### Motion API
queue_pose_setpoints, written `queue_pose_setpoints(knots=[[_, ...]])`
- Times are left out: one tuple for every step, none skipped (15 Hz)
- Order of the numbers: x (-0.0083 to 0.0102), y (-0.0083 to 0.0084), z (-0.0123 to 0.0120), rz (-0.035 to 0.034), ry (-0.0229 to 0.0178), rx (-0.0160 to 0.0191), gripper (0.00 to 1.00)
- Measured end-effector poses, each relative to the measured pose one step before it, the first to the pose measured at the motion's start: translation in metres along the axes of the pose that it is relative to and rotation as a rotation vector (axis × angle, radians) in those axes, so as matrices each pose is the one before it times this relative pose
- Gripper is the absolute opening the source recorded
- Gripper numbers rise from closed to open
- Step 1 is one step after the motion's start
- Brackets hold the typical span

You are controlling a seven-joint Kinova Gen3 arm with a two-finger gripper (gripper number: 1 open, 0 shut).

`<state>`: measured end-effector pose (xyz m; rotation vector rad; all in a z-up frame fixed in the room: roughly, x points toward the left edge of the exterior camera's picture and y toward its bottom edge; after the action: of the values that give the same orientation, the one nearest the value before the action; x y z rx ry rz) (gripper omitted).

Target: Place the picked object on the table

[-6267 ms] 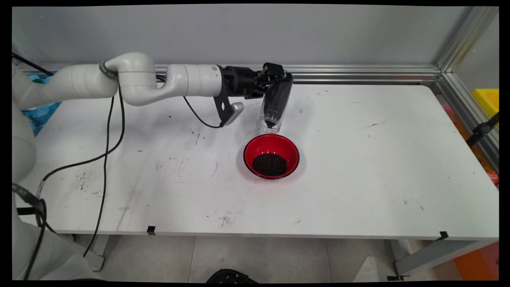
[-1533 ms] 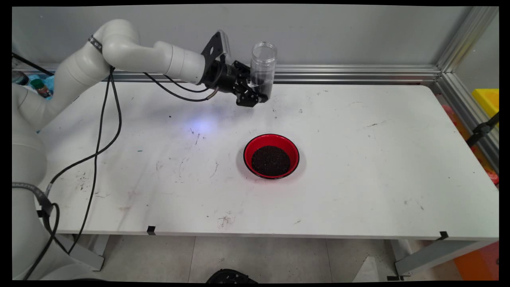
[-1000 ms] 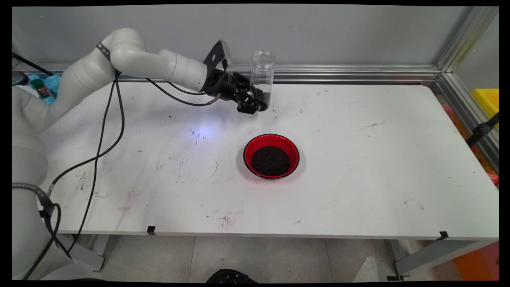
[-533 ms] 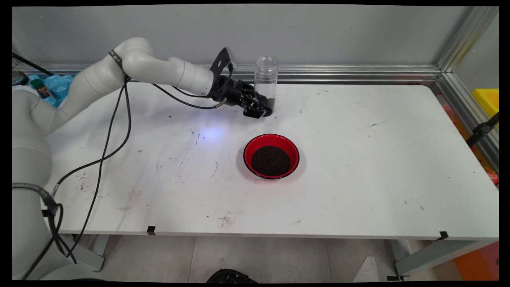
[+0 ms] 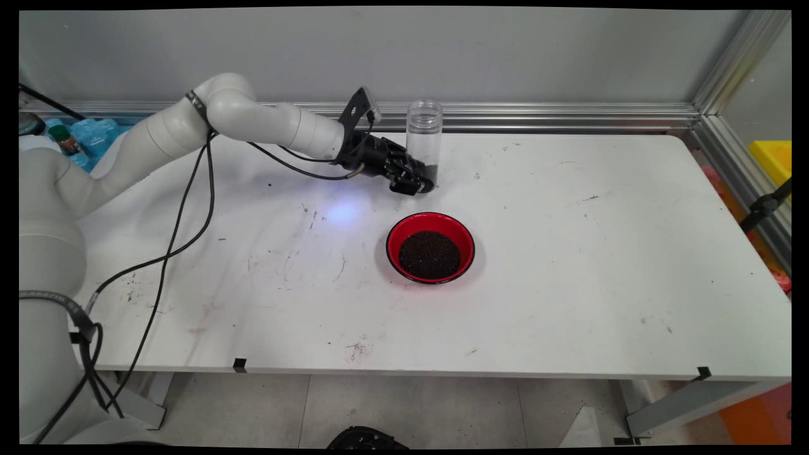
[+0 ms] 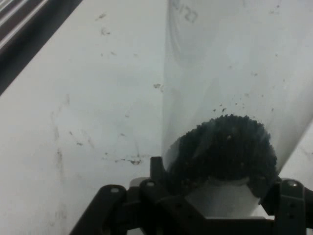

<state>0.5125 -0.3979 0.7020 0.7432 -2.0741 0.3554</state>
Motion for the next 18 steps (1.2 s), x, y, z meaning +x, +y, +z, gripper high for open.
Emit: queue_pose_setpoints(knots=[[-0.00146,-0.00095,0.00164,-0.00074,-0.00014,0.00164,0.0],[-0.00145,-0.00078,0.00193,0.00017,-0.0003,0.00065,0.0],[-0.00083,-0.00039,0.00091,0.00076,0.00009,0.00058,0.0],[-0.00111,-0.00055,0.00124,0.00213,0.00006,0.00077,0.0],[-0.00118,-0.00075,0.00133,0.00252,0.00042,0.00201,0.0],[-0.00087,-0.00061,0.001,0.00217,0.0007,0.00159,0.0],[-0.00086,-0.00055,0.00117,0.0026,0.00086,0.00109,0.0],[-0.0009,-0.00023,0.0009,0.00272,0.00069,-0.00024,0.0],[-0.00095,-0.00011,0.00094,0.00264,0.00014,-0.00091,0.0],[-0.00077,0.00007,0.00071,0.00176,0.00042,-0.00137,0.0],[-0.00073,0.00011,0.00068,0.00209,0.00075,-0.00155,0.0],[-0.00052,0.00008,0.00053,0.00117,0.00043,-0.00118,0.0],[-0.00044,0.00019,0.0006,0.00087,0.00031,-0.00195,0.0],[-0.00065,0.00019,0.00081,0.00149,0.00023,-0.00253,0.0],[-0.00067,0.00015,0.0008,0.00148,-0.00048,-0.00255,0.0],[-0.00059,0.00001,0.00057,0.00114,-0.00025,-0.00142,0.0],[-0.00055,-0.00002,0.00066,0.00146,-0.00022,-0.00146,0.0],[-0.00054,0.00007,0.00061,0.00075,-0.00072,-0.00158,0.0]])
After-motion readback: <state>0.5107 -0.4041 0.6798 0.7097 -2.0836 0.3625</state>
